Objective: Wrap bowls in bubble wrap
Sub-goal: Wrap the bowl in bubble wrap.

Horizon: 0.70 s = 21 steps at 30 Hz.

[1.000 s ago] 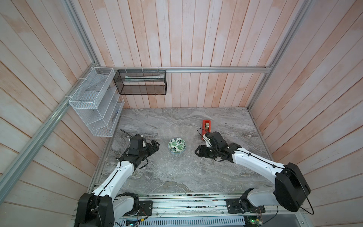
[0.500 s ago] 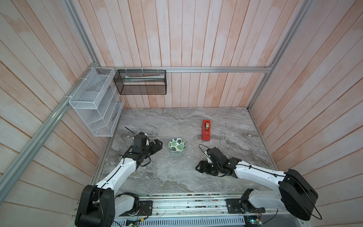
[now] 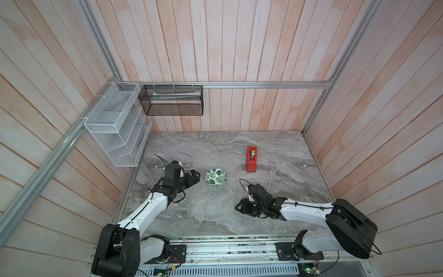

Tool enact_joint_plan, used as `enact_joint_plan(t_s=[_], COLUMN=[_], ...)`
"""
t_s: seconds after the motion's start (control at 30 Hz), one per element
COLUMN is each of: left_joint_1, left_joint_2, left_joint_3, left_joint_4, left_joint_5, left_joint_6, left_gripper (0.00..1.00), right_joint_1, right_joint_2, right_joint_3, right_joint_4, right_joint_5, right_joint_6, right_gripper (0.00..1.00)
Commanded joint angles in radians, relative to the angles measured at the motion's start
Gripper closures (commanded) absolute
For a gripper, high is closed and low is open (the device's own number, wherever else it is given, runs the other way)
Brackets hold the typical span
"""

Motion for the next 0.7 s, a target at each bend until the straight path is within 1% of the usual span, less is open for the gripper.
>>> enact_joint_plan(t_s=[0.0,0.1,0.2,0.27,0.37,0.53,0.67], left_joint_1=[-0.004,-0.006,-0.009,-0.016,-0.026,-0.048,-0.065], left_joint_2=[-0.015,-0.013,-0.007,-0.003,0.003,0.023,0.027], left_joint_3=[-0.008,-0.017,-0.032,-0.036,-0.042,-0.041,-0.051], left_joint_4=[0.029,0.046,0.09,0.111,0.14,0.191,0.21], left_joint_5=[-0.01,-0.004,0.022,0.031,0.039,0.076,0.08], left_joint_6=[0.029,0.042,0.054,0.06,0.069,0.096,0.109], left_gripper=[0.0,0.0,0.0,0.0,0.0,0.0,0.0], right_joint_1=[-0.021,-0.034,-0.068,-0.097,-0.109,-0.123,-0.132], right_joint_2=[0.024,0.016,0.03,0.056,0.099,0.195,0.261], right_joint_3=[0.015,0.058,0.091,0.121,0.176,0.289,0.382], right_joint_4=[0.045,0.05,0.101,0.138,0.183,0.229,0.253], right_joint_5=[-0.002,-0.009,-0.06,-0.131,-0.181,-0.211,-0.215], right_joint_6=[-0.057,-0.092,-0.114,-0.129,-0.129,-0.119,-0.116], right_gripper=[0.76,0.83,0.89,0.9,0.91,0.93,0.95])
